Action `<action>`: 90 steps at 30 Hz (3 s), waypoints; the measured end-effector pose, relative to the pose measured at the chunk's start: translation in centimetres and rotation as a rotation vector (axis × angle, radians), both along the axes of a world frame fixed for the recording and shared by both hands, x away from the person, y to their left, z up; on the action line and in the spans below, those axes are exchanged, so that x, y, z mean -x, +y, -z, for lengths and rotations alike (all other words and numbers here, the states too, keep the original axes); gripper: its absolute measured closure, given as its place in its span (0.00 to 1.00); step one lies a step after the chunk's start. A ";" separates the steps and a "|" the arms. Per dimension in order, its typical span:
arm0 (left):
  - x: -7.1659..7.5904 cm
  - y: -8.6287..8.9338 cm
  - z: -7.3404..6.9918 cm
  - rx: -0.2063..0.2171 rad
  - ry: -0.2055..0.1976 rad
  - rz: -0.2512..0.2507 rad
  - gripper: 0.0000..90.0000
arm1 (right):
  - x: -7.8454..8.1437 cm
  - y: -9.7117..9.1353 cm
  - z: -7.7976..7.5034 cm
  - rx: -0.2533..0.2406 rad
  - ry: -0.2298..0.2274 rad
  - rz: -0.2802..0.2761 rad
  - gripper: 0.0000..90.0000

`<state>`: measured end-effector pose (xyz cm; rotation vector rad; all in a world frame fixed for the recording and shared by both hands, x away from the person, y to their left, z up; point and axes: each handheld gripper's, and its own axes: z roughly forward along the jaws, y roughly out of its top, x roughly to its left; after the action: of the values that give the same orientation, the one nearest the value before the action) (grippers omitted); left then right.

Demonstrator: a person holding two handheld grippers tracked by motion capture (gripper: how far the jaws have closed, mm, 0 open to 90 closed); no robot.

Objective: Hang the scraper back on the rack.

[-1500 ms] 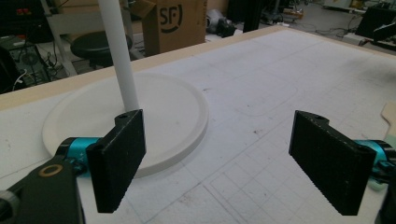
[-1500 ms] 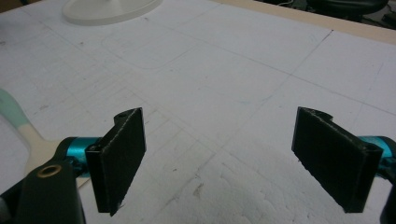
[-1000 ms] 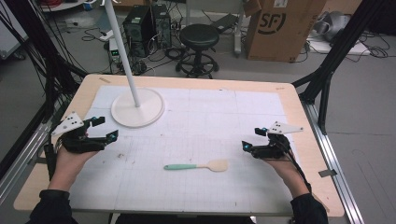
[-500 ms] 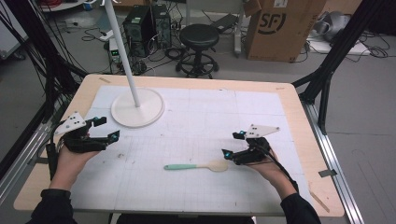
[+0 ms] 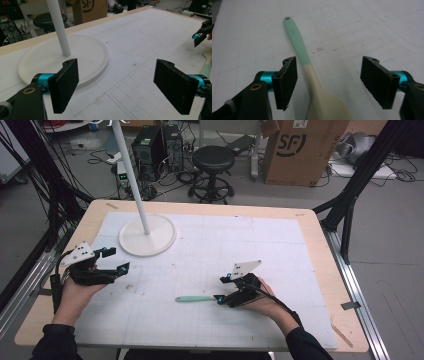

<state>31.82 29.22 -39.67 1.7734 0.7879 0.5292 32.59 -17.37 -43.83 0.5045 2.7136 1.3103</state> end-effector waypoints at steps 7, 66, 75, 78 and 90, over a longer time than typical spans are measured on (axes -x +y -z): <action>0.0 0.0 0.0 0.000 -0.002 -0.001 0.23 | 0.2 1.2 0.6 0.050 -0.006 -0.066 0.52; 0.1 -0.6 0.1 0.021 0.006 0.056 0.24 | -9.1 2.4 -22.6 -0.174 -0.048 0.067 0.91; 0.0 -0.6 0.1 0.053 0.008 0.070 0.24 | -11.3 5.7 -28.0 -0.190 -0.063 0.070 0.91; 0.0 -0.6 0.1 0.063 0.011 0.080 0.24 | -11.8 6.5 -29.3 -0.204 -0.070 0.076 0.91; 0.2 -0.3 -0.1 0.100 0.016 0.092 0.25 | -13.0 9.4 -33.5 -0.226 -0.110 0.087 0.91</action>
<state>31.64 28.89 -39.60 1.7146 0.7275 0.4078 45.58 -7.99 -10.31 0.5442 2.4417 1.5802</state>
